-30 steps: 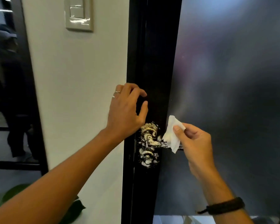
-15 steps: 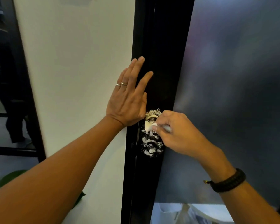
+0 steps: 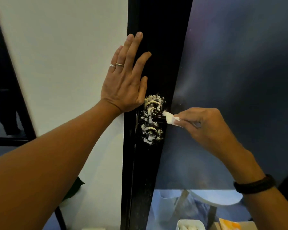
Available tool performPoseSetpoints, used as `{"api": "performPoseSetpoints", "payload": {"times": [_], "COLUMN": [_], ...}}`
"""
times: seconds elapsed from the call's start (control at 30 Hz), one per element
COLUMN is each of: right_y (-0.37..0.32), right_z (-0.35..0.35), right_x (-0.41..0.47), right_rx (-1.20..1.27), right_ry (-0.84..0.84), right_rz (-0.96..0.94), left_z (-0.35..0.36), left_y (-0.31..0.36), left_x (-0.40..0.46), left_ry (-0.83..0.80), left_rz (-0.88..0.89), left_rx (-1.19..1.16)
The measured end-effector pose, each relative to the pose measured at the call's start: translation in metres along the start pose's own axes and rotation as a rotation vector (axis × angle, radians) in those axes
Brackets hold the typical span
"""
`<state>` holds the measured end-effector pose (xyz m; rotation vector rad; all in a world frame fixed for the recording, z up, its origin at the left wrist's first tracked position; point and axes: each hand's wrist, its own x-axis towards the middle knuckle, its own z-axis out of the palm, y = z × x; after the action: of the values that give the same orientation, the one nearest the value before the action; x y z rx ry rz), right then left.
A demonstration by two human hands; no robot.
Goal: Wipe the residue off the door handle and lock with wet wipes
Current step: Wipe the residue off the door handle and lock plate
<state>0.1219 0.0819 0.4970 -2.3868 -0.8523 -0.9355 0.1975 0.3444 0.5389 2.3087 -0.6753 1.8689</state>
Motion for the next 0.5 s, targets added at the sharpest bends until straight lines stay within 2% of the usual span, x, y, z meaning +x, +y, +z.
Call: {"api": "performPoseSetpoints", "payload": {"times": [0.13, 0.2, 0.3, 0.5], "right_y": [-0.015, -0.018, -0.008, 0.006], "right_z": [0.019, 0.023, 0.012, -0.002], "right_x": [0.007, 0.007, -0.007, -0.011], "right_rx": [-0.054, -0.049, -0.061, -0.067], "right_ry": [-0.01, 0.002, 0.054, 0.162], "right_rz": [-0.108, -0.104, -0.041, 0.252], "left_z": [-0.001, -0.001, -0.002, -0.002], "left_y": [0.001, 0.001, 0.002, 0.003], "left_x": [-0.001, -0.001, -0.001, -0.001], "left_ry": [0.007, 0.0, -0.016, -0.014], "left_rz": [0.01, 0.007, -0.001, -0.004], "left_rx": [0.0, -0.007, -0.02, -0.037]}}
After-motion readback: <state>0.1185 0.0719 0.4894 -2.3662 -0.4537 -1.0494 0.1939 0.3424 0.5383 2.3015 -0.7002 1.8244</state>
